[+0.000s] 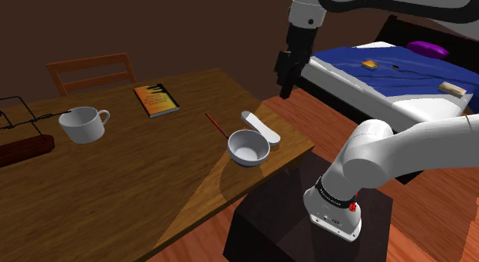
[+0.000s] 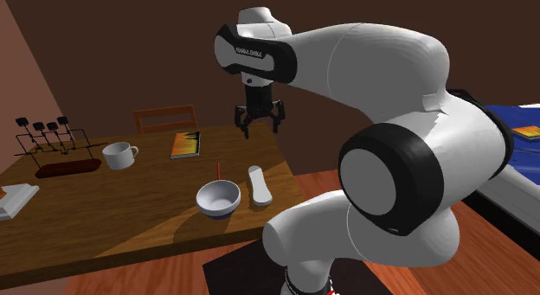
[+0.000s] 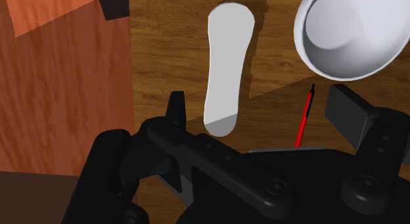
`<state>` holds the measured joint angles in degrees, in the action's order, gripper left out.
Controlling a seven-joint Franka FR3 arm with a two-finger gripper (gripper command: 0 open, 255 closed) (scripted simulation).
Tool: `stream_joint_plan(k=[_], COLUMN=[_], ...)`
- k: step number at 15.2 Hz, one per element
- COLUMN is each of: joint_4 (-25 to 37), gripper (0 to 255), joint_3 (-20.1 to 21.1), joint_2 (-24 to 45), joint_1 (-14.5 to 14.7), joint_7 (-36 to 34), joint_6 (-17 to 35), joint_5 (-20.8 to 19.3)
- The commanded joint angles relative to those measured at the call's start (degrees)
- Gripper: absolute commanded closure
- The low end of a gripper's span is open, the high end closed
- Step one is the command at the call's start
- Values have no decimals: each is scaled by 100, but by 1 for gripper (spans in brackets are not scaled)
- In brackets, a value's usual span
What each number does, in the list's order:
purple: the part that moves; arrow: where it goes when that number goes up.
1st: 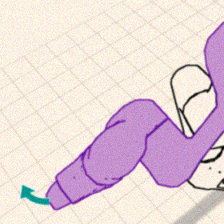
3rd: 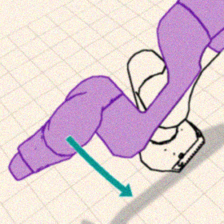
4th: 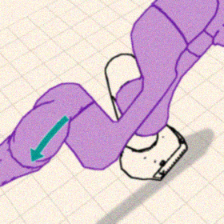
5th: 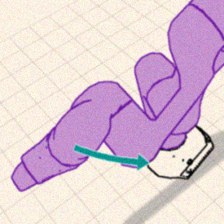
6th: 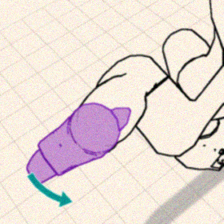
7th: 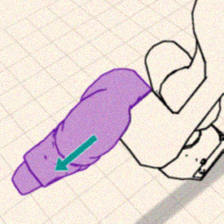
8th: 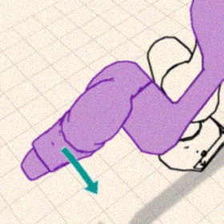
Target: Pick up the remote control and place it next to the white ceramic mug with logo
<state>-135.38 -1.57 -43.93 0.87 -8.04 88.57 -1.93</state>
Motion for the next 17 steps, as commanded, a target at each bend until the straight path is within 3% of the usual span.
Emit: stream_joint_plan(k=[1,9,17], joint_4=[0,-1275,-2040], gripper=[0,0,0], joint_3=[0,-148,-317], joint_2=[0,373,1492], joint_1=[0,-52,-66], joint_7=[0,9,66], joint_6=[0,1777,3787], joint_5=[0,-6,32])
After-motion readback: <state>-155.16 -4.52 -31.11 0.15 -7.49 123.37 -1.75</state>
